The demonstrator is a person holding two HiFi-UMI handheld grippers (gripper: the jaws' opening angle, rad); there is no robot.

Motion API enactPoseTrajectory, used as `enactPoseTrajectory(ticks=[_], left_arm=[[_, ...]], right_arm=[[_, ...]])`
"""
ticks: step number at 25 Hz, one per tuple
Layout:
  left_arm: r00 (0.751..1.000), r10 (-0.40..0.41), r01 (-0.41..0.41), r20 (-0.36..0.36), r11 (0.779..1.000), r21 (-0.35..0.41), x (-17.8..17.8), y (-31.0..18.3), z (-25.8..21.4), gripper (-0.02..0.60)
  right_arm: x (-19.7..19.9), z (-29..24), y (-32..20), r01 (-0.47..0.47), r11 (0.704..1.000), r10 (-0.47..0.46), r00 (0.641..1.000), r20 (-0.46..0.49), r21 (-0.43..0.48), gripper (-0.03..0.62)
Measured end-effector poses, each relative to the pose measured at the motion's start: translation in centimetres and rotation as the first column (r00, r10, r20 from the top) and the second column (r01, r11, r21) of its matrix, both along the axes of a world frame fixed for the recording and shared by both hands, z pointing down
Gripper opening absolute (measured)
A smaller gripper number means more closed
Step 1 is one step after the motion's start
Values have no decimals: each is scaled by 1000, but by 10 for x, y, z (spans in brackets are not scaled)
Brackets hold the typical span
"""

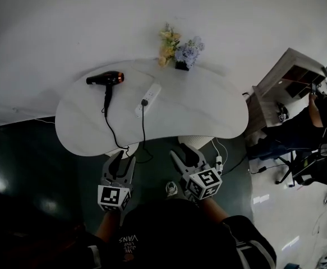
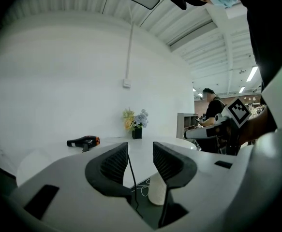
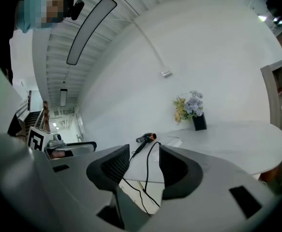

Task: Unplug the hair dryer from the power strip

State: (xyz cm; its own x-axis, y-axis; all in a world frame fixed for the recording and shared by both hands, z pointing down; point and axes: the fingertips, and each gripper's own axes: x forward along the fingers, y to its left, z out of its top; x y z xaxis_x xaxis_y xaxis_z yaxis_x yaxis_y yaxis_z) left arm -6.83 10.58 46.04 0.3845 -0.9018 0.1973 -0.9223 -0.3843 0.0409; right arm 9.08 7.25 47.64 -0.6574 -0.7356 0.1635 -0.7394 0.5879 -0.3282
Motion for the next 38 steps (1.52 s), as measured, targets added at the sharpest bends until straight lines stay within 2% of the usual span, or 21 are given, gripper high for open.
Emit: enactPoseTrajectory(ticks=[4, 13, 20, 27, 38], left_arm=[[999, -32, 32, 14, 999, 2, 13, -15, 12, 163], [987, -156, 157, 46, 987, -21, 26, -45, 25, 173], [980, -190, 193, 58, 979, -67, 26, -62, 41, 181], [986, -153, 157, 65, 985, -70, 10, -102, 42, 183], [997, -17, 25, 73, 993, -116, -32, -175, 62, 193]], right_arm=[[12, 8, -22, 47, 999, -47, 999, -4, -7, 176], [28, 21, -64, 179, 984, -180, 983, -24, -24, 176], [23, 30, -92, 214, 976, -215, 977, -15, -39, 176], [4, 38, -123, 193, 980, -194, 981, -14, -55, 176], [-38, 44, -183, 108, 993, -111, 992, -53, -56, 176]])
